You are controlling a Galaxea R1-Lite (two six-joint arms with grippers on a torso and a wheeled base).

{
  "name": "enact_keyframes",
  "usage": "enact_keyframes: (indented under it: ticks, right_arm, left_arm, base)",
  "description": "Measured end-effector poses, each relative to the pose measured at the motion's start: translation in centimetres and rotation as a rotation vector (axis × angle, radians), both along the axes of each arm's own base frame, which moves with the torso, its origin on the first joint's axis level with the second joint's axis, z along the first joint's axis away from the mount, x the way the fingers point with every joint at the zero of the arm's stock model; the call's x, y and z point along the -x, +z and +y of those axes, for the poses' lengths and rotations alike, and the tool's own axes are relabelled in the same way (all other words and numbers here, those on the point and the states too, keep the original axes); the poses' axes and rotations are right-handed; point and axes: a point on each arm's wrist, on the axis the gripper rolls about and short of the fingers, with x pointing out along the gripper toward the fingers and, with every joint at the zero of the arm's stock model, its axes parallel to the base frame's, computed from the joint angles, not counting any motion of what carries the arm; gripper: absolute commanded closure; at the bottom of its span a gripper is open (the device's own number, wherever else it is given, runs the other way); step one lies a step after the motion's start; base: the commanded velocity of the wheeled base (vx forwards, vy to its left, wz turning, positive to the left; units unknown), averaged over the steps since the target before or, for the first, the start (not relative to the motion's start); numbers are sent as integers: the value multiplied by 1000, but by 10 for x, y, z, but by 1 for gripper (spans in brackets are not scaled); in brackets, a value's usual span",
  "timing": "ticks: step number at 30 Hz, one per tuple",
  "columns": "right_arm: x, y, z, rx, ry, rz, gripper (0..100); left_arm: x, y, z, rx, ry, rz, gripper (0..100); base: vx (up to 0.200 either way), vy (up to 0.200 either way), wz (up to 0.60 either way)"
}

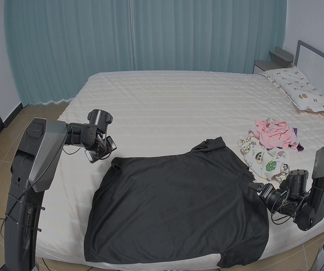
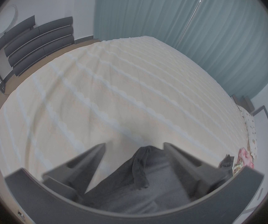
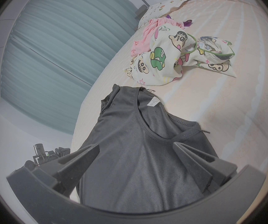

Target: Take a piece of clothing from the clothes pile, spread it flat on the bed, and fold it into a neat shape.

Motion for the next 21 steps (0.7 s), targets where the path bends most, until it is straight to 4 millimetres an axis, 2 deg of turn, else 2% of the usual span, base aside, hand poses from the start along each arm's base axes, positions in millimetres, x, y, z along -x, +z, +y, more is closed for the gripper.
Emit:
enact_keyframes:
  ticks: [4, 10, 11, 17, 21]
  right_arm:
    - [1, 0, 0, 0, 0, 4, 0]
    - [2, -1, 0, 1, -1, 7, 0]
    - [2, -1, -1, 0, -2, 8, 0]
    - [1, -1, -1, 0, -1, 7, 0]
    - [1, -1, -1, -3, 2, 8, 0]
  left_arm:
    - [5, -3, -12, -1, -28, 26, 0]
    - [6, -19, -23, -8, -50, 59, 0]
    - [6, -21, -24, -11, -52, 64, 100]
    - [6, -31, -25, -23, -56, 79, 100]
    - [3, -31, -18, -28, -42, 78, 100]
  base:
    - [0, 0, 0]
    - [0, 0, 0]
    - [0, 0, 0]
    - [0, 0, 0]
    - [0, 0, 0]
